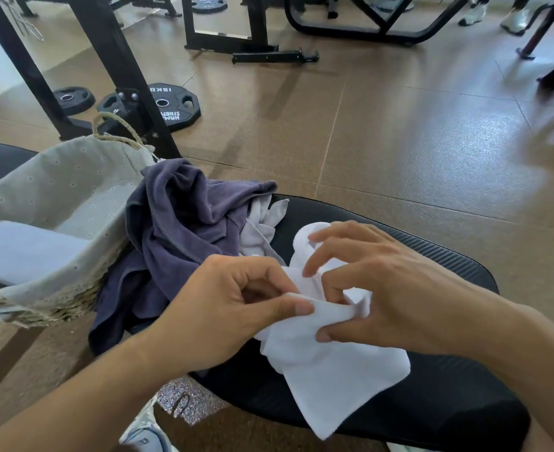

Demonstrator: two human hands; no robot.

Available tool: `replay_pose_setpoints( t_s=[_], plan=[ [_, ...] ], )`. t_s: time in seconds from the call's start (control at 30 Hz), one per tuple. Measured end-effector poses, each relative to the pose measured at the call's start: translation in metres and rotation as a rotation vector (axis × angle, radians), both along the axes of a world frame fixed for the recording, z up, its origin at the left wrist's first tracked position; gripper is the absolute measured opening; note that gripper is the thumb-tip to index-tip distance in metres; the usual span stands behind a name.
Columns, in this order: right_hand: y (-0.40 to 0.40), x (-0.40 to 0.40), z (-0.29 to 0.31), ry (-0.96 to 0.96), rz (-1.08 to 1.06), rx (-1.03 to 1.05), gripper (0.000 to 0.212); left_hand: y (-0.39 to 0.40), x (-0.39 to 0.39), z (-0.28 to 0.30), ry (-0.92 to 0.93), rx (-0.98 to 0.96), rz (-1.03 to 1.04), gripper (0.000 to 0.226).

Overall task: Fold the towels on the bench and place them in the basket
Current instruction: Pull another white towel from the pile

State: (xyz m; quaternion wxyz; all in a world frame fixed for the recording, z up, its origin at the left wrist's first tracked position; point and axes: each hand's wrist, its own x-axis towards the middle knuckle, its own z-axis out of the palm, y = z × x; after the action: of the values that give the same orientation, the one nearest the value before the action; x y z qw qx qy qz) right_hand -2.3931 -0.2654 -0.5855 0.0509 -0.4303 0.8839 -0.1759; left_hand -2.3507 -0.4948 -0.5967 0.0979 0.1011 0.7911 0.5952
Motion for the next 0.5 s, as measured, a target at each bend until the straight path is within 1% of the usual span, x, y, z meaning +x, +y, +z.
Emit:
replay_pose_setpoints(
  t_s=[0.07, 0.17, 0.27, 0.37, 0.43, 0.5],
  plan=[
    [-0.001, -0.001, 0.003, -0.04, -0.024, -0.008, 0.045, -0.002, -0.001, 0.0, 0.04, -0.018, 0.024, 0.013],
    [0.003, -0.003, 0.004, -0.134, -0.103, -0.013, 0.049, -0.004, -0.003, 0.002, 0.123, -0.025, 0.131, 0.015],
    [0.006, -0.007, 0.008, -0.155, -0.212, -0.06, 0.05, -0.006, -0.007, 0.004, 0.197, -0.032, 0.214, 0.012],
    [0.012, -0.016, 0.004, -0.004, -0.194, -0.11, 0.052, -0.009, -0.01, 0.004, 0.236, -0.06, 0.242, 0.013],
    [0.015, -0.021, -0.002, 0.125, -0.145, -0.122, 0.055, -0.011, -0.012, 0.004, 0.231, -0.06, 0.275, 0.016],
    [0.016, -0.024, -0.004, 0.203, -0.143, -0.123, 0.053, -0.015, -0.014, 0.003, 0.229, -0.056, 0.311, 0.017]
  ],
)
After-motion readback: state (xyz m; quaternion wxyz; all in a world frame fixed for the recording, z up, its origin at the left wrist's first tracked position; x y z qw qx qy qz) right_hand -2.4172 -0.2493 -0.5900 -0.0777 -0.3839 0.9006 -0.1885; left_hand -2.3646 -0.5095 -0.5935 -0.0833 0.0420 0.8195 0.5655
